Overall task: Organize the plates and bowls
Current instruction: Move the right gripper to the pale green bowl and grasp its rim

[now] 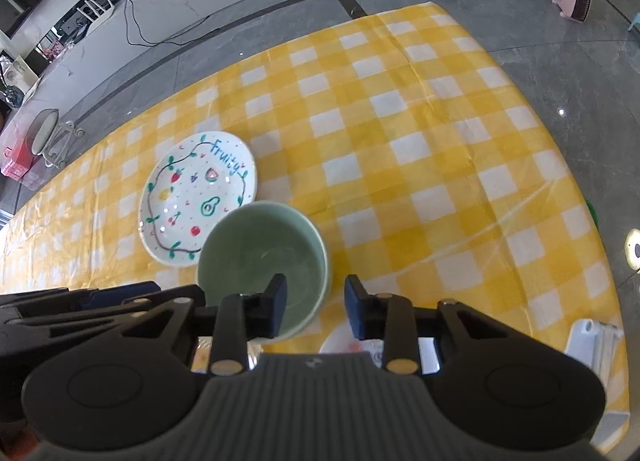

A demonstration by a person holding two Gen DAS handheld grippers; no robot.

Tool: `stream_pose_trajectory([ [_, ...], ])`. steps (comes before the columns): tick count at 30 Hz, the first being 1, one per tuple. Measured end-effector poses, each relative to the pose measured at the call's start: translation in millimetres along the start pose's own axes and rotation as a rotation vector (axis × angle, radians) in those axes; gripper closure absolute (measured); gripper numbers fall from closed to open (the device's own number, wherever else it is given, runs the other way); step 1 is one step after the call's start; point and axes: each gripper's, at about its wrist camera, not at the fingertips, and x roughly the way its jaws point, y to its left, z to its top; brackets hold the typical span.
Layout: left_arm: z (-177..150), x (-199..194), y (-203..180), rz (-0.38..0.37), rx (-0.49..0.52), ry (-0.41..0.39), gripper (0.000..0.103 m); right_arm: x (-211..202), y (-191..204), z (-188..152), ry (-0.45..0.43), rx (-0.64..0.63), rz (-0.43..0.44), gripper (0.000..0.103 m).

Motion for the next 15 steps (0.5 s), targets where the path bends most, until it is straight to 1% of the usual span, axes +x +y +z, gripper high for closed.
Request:
stream_pose_trajectory([
  [1, 2, 6, 2, 0.002, -0.006, 0.008, 0.061, 6, 0, 2, 0.007, 0.001, -0.001, 0.072],
  [2, 4, 13, 4, 0.001, -0.013, 0.020, 0.064, 12, 0, 4, 0.016, 0.002, -0.001, 0.075],
  [6, 7, 32, 6, -0.006, -0.023, 0.045, 0.067, 31, 0, 7, 0.044, 0.000, 0.001, 0.081],
  [7, 7, 35, 7, -0.007, -0.019, 0.049, 0.070, 36, -1, 8, 0.049, 0.000, 0.001, 0.082],
  [10, 9, 43, 8, -0.014, -0.030, 0.057, 0.074, 44, -3, 9, 0.061, 0.009, 0.014, 0.085],
  [15, 11, 49, 8, -0.015, -0.027, 0.060, 0.082, 51, -4, 8, 0.066, 0.011, 0.006, 0.092],
])
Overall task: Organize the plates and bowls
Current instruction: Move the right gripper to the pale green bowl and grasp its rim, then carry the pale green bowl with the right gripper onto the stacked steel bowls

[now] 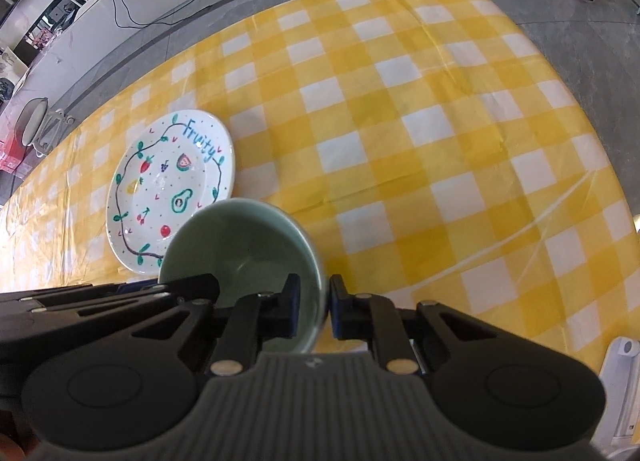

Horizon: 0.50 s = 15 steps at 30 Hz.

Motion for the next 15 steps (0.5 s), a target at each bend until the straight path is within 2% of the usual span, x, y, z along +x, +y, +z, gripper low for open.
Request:
stream_pose_trajectory([
  [6, 0, 1, 1, -0.005, -0.011, 0.001, 0.095, 1, -4, 0, -0.006, 0.001, 0.000, 0.098],
  [15, -6, -20, -6, 0.005, 0.025, -0.019, 0.096, -14, 0, -3, -0.030, -0.003, -0.007, 0.099],
])
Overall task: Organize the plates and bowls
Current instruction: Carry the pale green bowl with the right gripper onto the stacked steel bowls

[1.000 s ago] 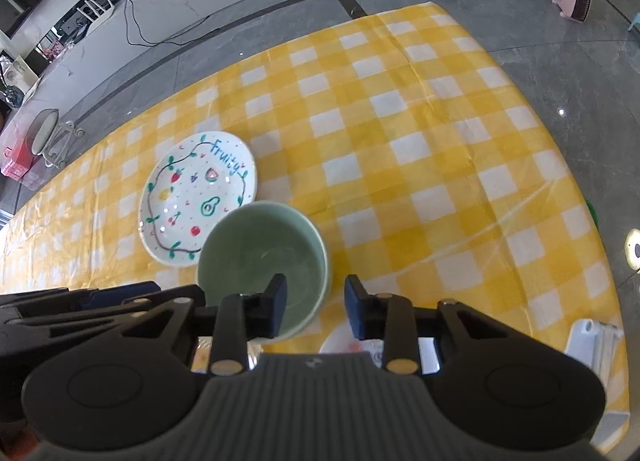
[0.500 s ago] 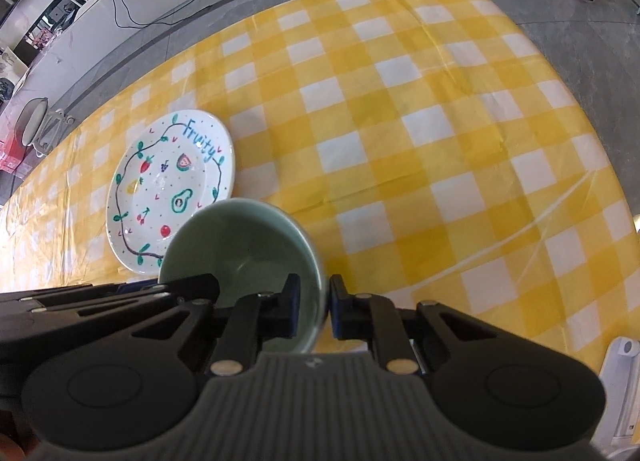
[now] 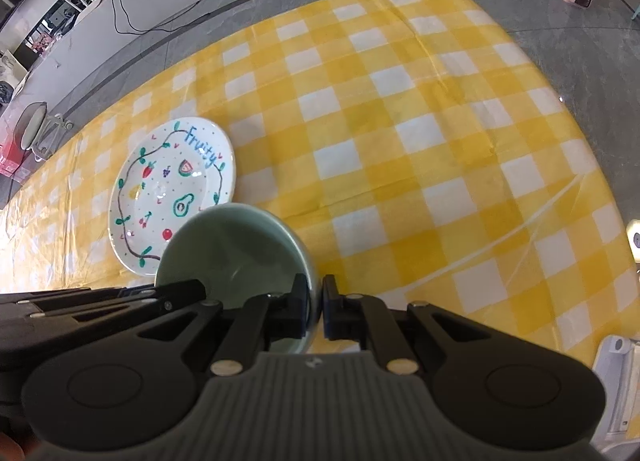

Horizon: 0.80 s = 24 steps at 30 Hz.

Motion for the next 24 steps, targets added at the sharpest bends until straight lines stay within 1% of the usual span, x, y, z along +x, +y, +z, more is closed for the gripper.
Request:
stream_pose_trajectory([
  [5, -8, -30, -3, -0.002, -0.003, -0.024, 0.096, -26, 3, -6, -0.015, 0.009, 0.009, 0.099],
  [10, -32, -74, -2, 0.008, -0.010, -0.053, 0.096, -63, 16, -24, -0.033, -0.005, 0.027, 0.099],
  [16, -78, -135, 7, 0.042, -0.051, -0.090, 0.096, -115, 47, -63, -0.050, -0.074, 0.048, 0.099],
  [21, -122, -180, 29, 0.042, -0.120, -0.136, 0.097, -150, 72, -100, -0.051, -0.108, 0.110, 0.099],
  [24, -147, -198, 43, 0.054, -0.135, -0.149, 0.097, -164, 90, -125, -0.049, -0.145, 0.135, 0.098],
])
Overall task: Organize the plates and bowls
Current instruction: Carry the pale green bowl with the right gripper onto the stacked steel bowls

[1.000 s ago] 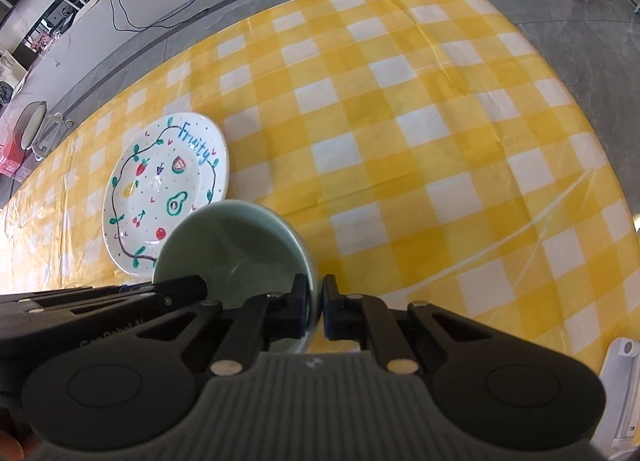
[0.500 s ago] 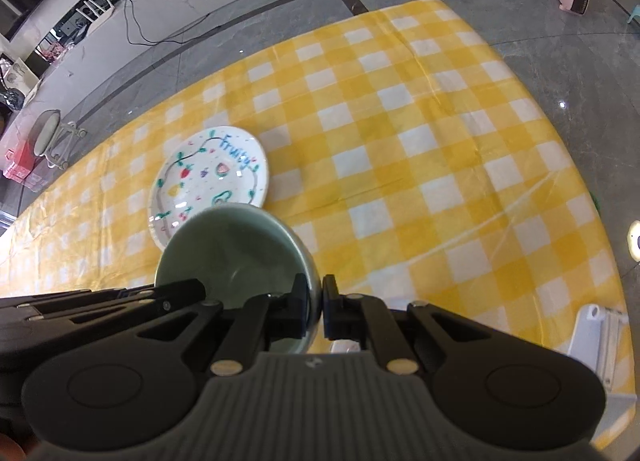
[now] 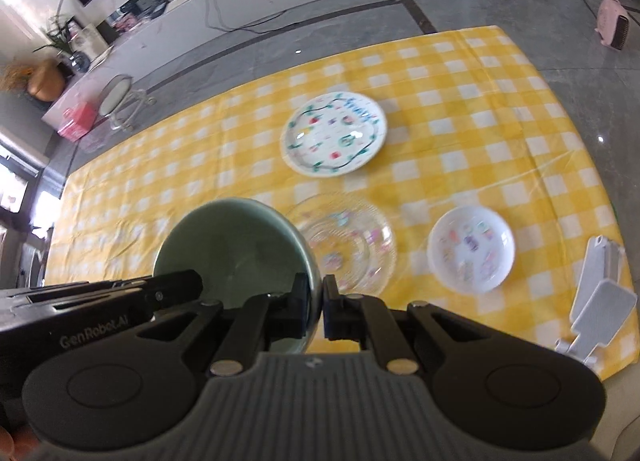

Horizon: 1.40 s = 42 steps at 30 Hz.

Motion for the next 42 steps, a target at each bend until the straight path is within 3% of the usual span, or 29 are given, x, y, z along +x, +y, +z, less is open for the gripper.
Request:
stream_pose_trajectory([
  [7, -42, -6, 43, 0.019, -0.059, 0.051, 0.097, 5, 45, -47, 0.056, -0.072, 0.029, 0.098],
  [14, -66, 24, 73, 0.013, -0.115, 0.123, 0.097, 42, 60, -73, 0.138, -0.096, 0.011, 0.098],
  [27, -75, 57, 78, 0.049, -0.045, 0.170, 0.097, 88, 58, -76, 0.219, -0.117, -0.032, 0.098],
  [42, -76, 64, 83, 0.063, -0.064, 0.169, 0.095, 93, 68, -79, 0.204, -0.188, -0.056, 0.097],
])
